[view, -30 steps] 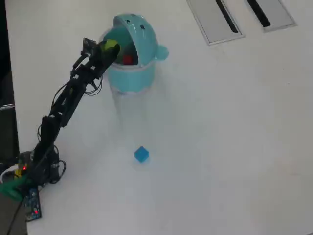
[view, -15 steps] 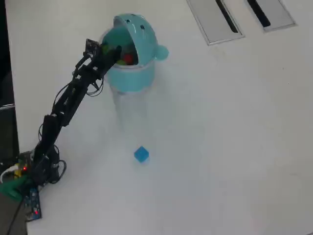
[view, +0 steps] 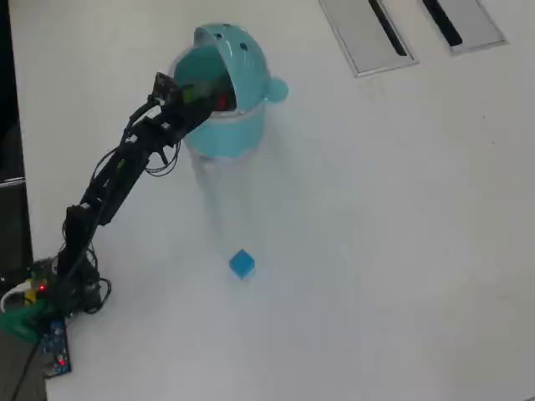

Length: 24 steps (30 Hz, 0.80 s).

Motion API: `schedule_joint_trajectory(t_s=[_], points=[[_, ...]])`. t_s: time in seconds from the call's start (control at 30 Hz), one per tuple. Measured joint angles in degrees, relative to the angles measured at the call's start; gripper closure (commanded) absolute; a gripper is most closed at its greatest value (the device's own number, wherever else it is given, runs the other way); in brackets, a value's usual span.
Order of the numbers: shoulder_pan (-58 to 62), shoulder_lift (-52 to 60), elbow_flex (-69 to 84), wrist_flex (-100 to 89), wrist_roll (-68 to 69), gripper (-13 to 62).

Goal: Grasp RGB lego blocks and put them in the bin one by one.

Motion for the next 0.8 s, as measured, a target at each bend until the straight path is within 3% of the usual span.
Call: schedule_joint_trajectory(t_s=[0.47, 0.8], points=[[6.2, 17.4, 25.2, 6.0, -0.3, 17.2], [9.6, 25.9, 47.9, -2.6, -10.8, 16.2]])
